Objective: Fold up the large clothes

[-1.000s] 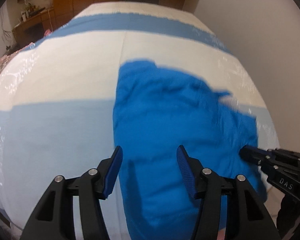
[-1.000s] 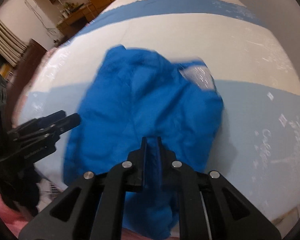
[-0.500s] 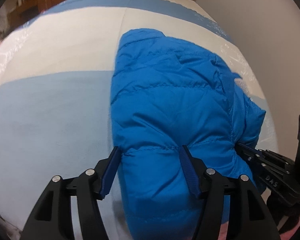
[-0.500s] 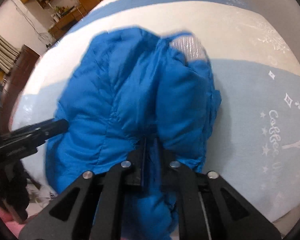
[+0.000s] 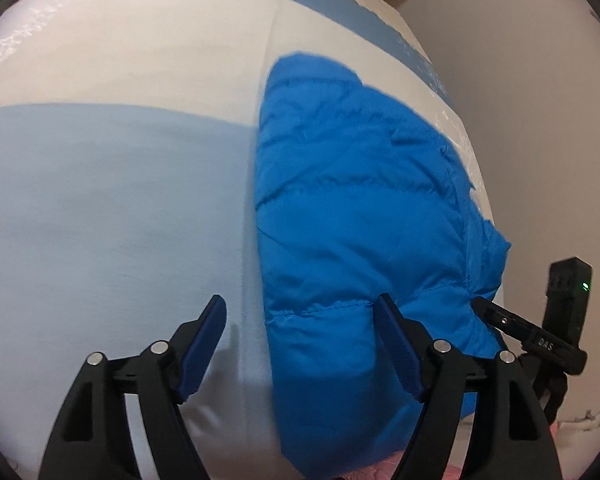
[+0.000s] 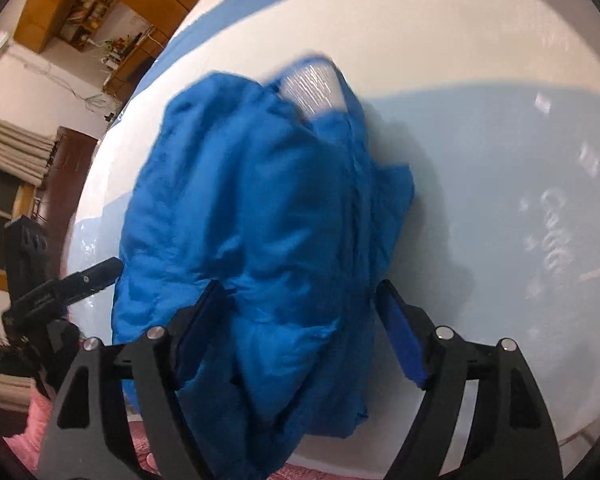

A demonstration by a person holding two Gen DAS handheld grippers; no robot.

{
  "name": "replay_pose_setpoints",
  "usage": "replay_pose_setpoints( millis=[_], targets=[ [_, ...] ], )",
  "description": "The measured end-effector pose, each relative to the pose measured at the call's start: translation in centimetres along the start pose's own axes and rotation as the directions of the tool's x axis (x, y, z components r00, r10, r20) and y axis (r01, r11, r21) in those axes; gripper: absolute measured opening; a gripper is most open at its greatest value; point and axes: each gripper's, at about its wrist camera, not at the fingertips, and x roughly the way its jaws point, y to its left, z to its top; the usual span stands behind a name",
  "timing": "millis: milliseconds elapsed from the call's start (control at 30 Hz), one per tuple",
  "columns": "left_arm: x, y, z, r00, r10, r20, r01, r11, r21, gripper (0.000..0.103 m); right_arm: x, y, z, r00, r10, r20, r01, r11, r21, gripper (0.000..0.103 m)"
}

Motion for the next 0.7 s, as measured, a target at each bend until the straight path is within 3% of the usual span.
replay_pose_setpoints(
  millis=[233, 333, 433, 533, 600, 700],
  targets=[
    [2.6, -0.9, 0.4, 0.999, -0.045, -0.031, 0.046, 0.998, 0.036, 0.083, 1.2, -2.2, -0.1, 0.997, 0.067, -0.033, -0.064, 0.995, 0.081, 0.081],
    [2.8, -1.8, 0.6, 0.999, -0.006, -0.045, 0.008, 0.999, 0.040, 0.083, 0.6, -1.6, 0.3, 0.999, 0.007, -0.049, -0.004, 0.998, 0.062, 0.081],
    [2.8, -3.8, 0.8, 0.995, 0.090, -0.034, -0.085, 0.990, 0.116, 0.083, 0.3, 0.6, 1.1, 0.992, -0.110, -0.061, 0.110, 0.994, -0.011, 0.081],
    [3.7, -5.0, 0.7, 0.993, 0.119, -0.026, -0.115, 0.985, 0.127, 0.084, 1.2, 1.0, 1.5, 0.984, -0.153, -0.092, 0.152, 0.988, -0.009, 0.081],
    [4.2, -5.1, 0.7, 0.993, 0.118, -0.012, -0.116, 0.986, 0.121, 0.087, 2.1, 0.9, 1.9, 0.984, -0.141, -0.111, 0.144, 0.989, 0.014, 0.081],
    [5.1, -3.8, 0.7, 0.998, 0.050, -0.029, -0.048, 0.996, 0.070, 0.090, 2.9, -0.4, 2.2, 0.988, -0.071, -0.134, 0.081, 0.994, 0.071, 0.083]
  ],
)
